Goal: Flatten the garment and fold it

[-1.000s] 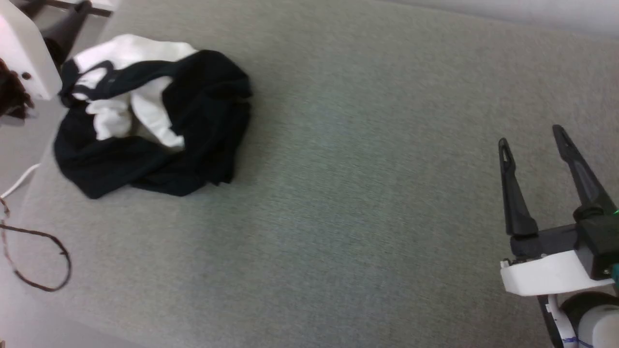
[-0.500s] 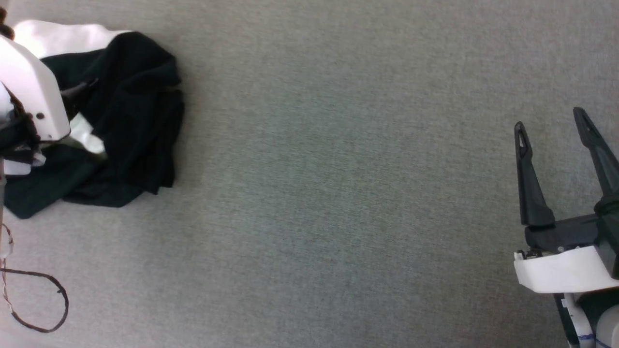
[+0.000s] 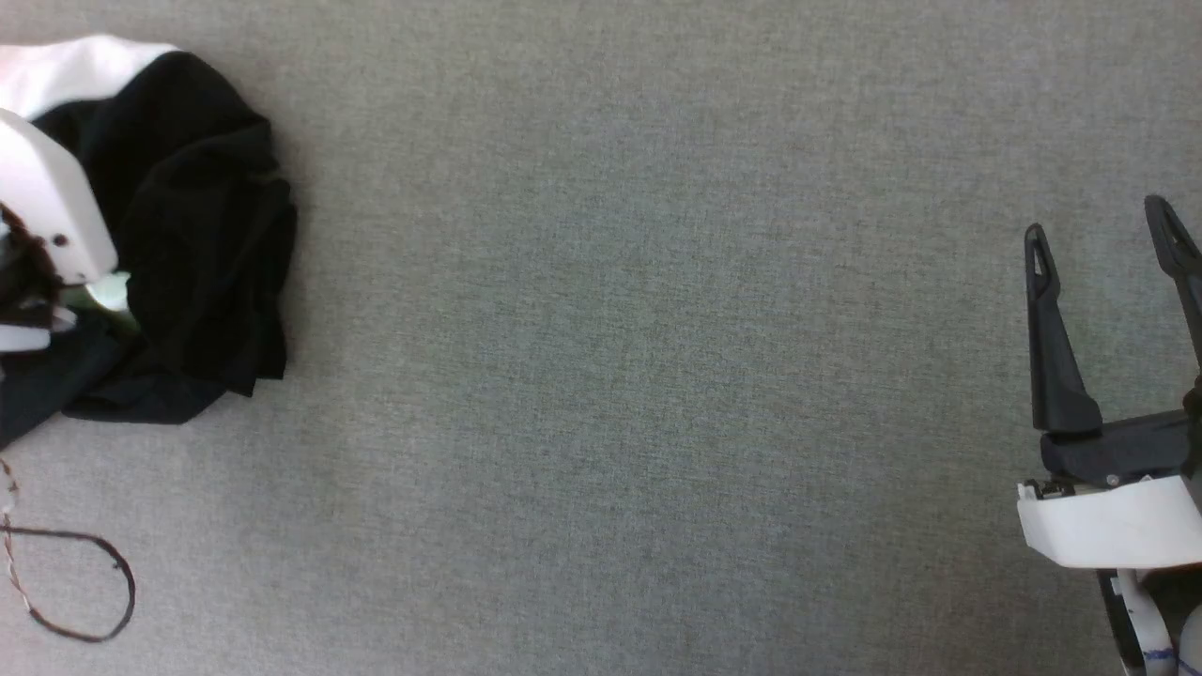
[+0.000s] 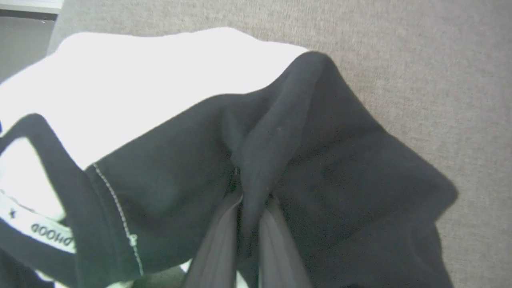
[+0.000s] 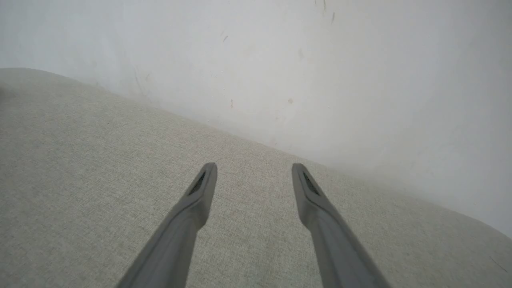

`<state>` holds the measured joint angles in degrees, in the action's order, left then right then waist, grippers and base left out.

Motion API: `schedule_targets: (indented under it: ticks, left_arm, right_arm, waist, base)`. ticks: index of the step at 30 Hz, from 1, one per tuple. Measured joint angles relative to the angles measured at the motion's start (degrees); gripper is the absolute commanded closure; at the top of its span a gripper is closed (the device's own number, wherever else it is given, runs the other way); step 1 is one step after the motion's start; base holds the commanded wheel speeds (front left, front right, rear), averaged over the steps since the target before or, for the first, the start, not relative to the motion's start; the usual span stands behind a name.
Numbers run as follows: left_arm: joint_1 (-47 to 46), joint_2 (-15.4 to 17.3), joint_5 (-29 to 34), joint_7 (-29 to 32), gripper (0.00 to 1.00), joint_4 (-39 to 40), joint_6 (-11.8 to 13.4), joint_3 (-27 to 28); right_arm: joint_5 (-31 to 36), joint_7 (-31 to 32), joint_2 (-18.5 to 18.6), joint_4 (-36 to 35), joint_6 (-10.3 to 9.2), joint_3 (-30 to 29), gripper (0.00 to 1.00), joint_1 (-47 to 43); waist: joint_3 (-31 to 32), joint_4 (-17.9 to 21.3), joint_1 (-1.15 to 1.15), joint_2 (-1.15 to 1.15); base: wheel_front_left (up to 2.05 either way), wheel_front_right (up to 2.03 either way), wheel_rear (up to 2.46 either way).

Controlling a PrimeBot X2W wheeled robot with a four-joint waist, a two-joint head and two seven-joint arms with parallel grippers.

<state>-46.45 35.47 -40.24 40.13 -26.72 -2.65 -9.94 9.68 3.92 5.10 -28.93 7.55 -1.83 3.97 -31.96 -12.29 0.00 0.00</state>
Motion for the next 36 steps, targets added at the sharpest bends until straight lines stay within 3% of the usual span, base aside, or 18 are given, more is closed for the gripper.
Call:
schedule_targets:
  ticks: [11, 22, 26, 36]
  left_arm:
    - [-5.7, 0.7, -1.6, -6.9, 1.00, 2.5, -0.7, 4.2]
    - [-19.0, 0.5, -0.6, -3.5, 1.00, 9.7, 0.3, 1.9]
    - [-26.6, -2.9, -0.5, -2.4, 1.00, 11.4, 1.2, 0.0]
    - [-39.2, -16.8, -2.7, -2.4, 1.00, 10.6, 2.3, -4.4]
  right_arm:
    - [-1.8, -4.1, -1.5, 5.2, 0.00, 0.0, 0.00, 0.5]
    - [-8.8, -9.6, -2.1, 12.0, 0.00, -2.3, 0.00, -3.5]
    - [-10.5, -11.1, -2.1, 13.5, -0.01, -3.0, 0.00, -4.5]
    - [-13.1, -13.3, -2.1, 16.3, -0.01, -3.6, 0.00, -7.0]
  waist:
    - [6.3, -0.6, -0.01, 0.00]
    - [17.2, -1.3, -0.02, 0.00]
    - [21.1, -1.4, -0.02, 0.00]
    - [27.8, 1.0, -0.02, 0.00]
  base:
    - [0.00, 0.00, 0.00]
    - [0.00, 0.00, 0.00]
    - [0.00, 0.00, 0.00]
    - [0.00, 0.00, 0.00]
